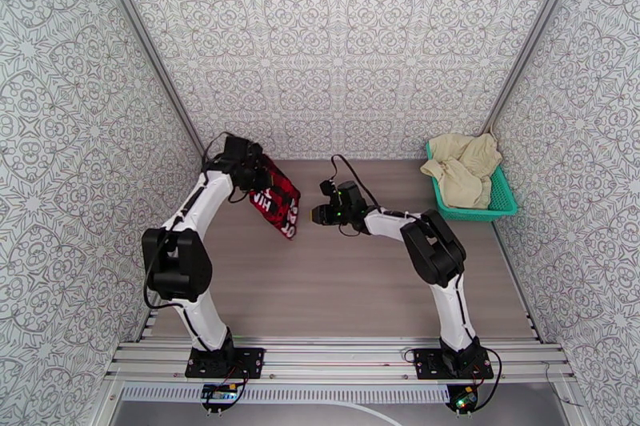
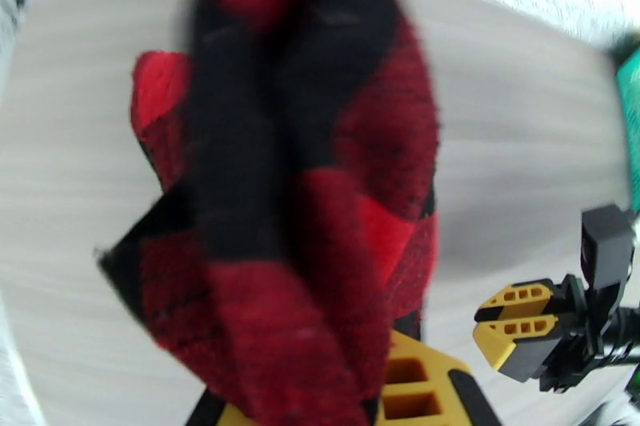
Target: Fold and stack the mixed laundry pile
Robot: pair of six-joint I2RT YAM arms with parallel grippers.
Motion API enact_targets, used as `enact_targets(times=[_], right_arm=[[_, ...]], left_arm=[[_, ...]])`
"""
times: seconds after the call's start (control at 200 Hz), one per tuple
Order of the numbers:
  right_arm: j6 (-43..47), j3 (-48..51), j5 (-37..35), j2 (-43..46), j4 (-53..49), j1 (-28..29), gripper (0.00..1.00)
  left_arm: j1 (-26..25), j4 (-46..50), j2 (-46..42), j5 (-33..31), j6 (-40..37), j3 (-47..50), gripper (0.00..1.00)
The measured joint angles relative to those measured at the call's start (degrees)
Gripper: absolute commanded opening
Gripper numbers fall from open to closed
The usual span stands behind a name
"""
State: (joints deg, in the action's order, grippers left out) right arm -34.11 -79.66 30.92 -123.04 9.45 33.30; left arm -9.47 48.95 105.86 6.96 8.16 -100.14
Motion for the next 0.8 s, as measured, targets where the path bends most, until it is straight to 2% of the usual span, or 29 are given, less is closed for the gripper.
enact_targets(times=[0.13, 0.17, 0.19, 0.21, 0.3, 0.32, 0.38, 0.405, 0.5, 0.585, 0.71, 0.8], right_arm=[[-0.2, 8.4, 0.1, 6.3, -1.8, -4.2, 0.31], [0.5, 11.1, -0.5, 9.1, -3.2, -6.1, 0.33], [1.0, 12.7, -0.6, 10.8, -4.3, -7.3, 0.35], [1.2, 13.7, -1.0, 12.1, -5.0, -8.2, 0.37], [4.2, 18.5, -3.3, 19.5, -10.0, -13.6, 0.44], [5.1, 19.2, -4.0, 20.8, -11.1, -14.7, 0.46], [7.0, 21.5, -6.1, 25.2, -14.2, -18.0, 0.51], [8.1, 22.7, -7.0, 27.3, -15.8, -19.5, 0.53], [11.2, 25.9, -9.4, 32.8, -20.0, -22.6, 0.54], [12.5, 27.6, -9.4, 35.5, -22.7, -22.9, 0.53], [12.0, 28.3, -6.9, 35.8, -23.8, -21.4, 0.53], [10.7, 28.4, -5.9, 35.8, -23.6, -17.3, 0.54]], left_arm=[[-10.4, 7.1, 5.9, -8.7, -1.3, -8.3, 0.01], [-13.6, 8.4, 8.4, -10.8, -0.8, -10.2, 0.20], [-15.3, 8.9, 9.9, -11.7, -0.7, -11.1, 0.36], [-16.5, 9.2, 10.7, -12.3, -0.3, -11.5, 0.46], [-22.6, 9.6, 15.0, -13.4, 2.6, -11.8, 0.60], [-23.8, 9.4, 15.6, -13.4, 3.8, -11.6, 0.66], [-27.9, 8.6, 17.3, -13.0, 6.0, -10.3, 0.92], [-29.2, 8.2, 17.7, -12.7, 7.0, -9.8, 0.98], [-34.5, 5.3, 18.1, -11.0, 11.0, -7.5, 0.99], [-36.9, 2.1, 17.8, -9.1, 13.0, -5.9, 0.99], [-36.1, -2.4, 13.8, -6.0, 14.5, -0.2, 0.99], [-33.0, -6.0, 6.2, -2.7, 14.9, 7.2, 0.99]])
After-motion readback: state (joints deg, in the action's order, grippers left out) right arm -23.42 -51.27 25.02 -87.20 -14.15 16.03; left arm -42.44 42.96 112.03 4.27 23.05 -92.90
